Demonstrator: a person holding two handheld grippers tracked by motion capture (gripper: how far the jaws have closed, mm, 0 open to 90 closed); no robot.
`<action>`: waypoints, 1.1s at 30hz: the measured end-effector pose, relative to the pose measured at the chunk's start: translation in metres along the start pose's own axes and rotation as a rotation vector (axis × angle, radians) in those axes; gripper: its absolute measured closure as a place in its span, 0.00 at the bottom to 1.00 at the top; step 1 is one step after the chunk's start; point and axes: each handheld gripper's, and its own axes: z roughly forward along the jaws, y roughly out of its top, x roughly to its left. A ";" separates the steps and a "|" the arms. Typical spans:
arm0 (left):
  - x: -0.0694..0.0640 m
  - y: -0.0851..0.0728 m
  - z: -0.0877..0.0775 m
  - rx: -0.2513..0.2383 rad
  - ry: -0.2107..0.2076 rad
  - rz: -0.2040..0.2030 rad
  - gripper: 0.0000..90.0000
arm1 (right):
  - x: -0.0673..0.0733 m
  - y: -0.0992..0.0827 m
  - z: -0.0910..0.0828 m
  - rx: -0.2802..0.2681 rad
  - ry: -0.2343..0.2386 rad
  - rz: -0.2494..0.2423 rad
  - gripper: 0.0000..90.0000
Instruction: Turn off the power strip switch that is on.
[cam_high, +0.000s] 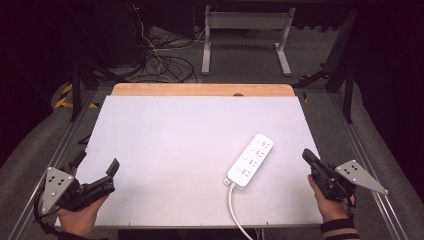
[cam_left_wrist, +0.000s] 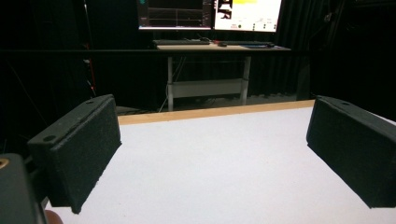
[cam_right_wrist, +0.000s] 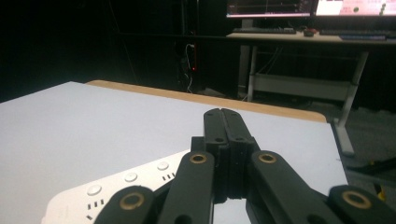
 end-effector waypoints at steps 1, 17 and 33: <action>0.000 0.000 0.000 0.000 -0.001 0.001 0.04 | 0.000 0.000 0.000 0.000 0.000 0.000 1.00; 0.000 -0.001 0.001 0.006 -0.003 0.000 0.05 | 0.020 0.027 0.012 0.026 0.065 -0.016 1.00; 0.002 -0.002 -0.004 0.013 0.005 0.010 0.05 | 0.049 0.029 0.045 0.143 0.183 -0.075 1.00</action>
